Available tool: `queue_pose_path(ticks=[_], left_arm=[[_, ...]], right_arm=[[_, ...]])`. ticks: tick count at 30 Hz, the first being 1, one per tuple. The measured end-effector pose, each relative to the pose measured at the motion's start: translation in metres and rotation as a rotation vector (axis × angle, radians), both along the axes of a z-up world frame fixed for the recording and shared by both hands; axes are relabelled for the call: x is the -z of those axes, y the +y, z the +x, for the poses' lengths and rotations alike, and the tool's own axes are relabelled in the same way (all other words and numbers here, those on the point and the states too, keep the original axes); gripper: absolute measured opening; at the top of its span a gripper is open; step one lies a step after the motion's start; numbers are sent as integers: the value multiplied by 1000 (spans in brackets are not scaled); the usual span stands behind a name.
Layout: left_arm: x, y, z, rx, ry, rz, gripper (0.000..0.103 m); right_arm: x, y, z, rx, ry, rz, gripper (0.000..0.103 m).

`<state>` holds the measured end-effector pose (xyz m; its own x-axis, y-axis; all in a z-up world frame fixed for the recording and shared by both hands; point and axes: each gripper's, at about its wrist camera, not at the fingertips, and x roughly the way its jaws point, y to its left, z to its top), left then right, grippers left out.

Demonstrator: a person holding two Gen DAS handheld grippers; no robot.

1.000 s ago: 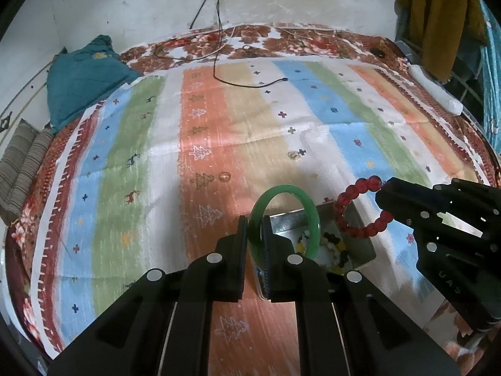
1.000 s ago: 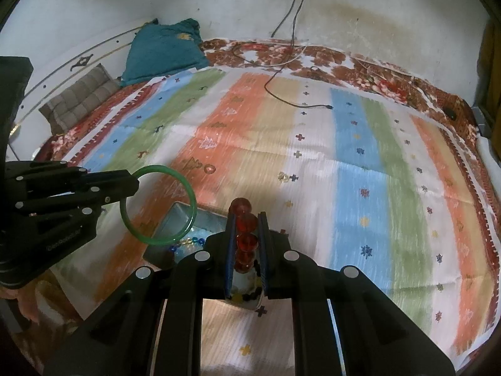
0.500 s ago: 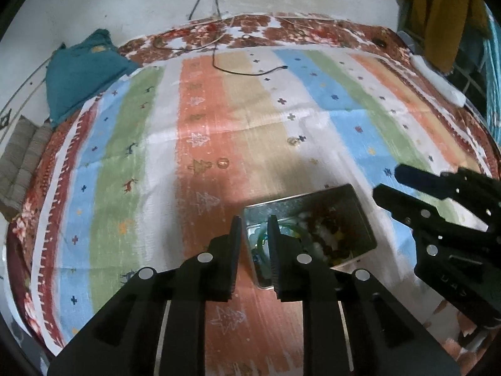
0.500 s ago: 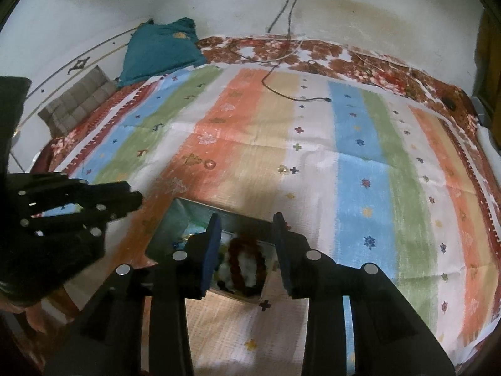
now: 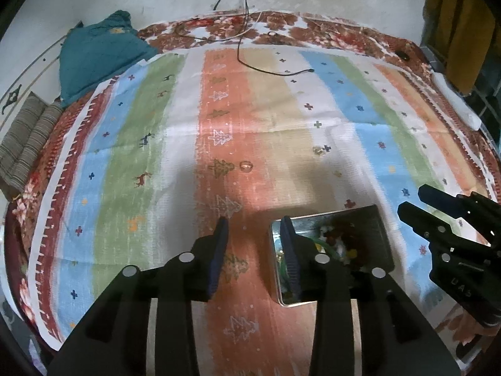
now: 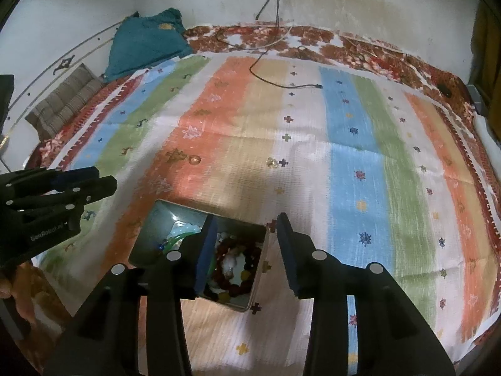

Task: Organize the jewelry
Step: 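Open the right tool over the tin while the left tool releases the bangle, then move both open tools toward the small gold ring and gold earring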

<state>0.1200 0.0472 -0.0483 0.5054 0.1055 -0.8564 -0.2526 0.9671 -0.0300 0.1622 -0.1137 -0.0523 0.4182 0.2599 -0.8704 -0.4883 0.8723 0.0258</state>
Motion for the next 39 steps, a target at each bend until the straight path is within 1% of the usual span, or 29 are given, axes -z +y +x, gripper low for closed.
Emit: queue_pose_path(ticks=[4, 7, 9, 11, 14, 19, 23, 28, 39], left_arm=[[3, 3, 9, -8, 14, 5, 42], [5, 6, 18, -12, 23, 10, 46], [7, 7, 24, -11, 34, 14, 47], [8, 9, 27, -10, 40, 19, 53], [8, 12, 33, -9, 38, 30, 55], [11, 20, 45, -13, 49, 22, 56], [14, 24, 54, -22, 64, 40, 59], [24, 31, 67, -27, 99, 43, 59], [41, 40, 94, -24, 145, 7, 60]], right_arm=[[5, 4, 10, 5, 16, -11, 43], [9, 5, 17, 11, 25, -22, 47], [11, 6, 22, 16, 37, -26, 50], [13, 8, 26, 17, 48, -30, 50], [15, 12, 34, 16, 58, -35, 52], [20, 14, 47, 29, 69, -40, 57], [25, 17, 57, 39, 75, -49, 60], [31, 19, 71, 49, 91, -55, 60], [50, 23, 98, 63, 138, -65, 60]])
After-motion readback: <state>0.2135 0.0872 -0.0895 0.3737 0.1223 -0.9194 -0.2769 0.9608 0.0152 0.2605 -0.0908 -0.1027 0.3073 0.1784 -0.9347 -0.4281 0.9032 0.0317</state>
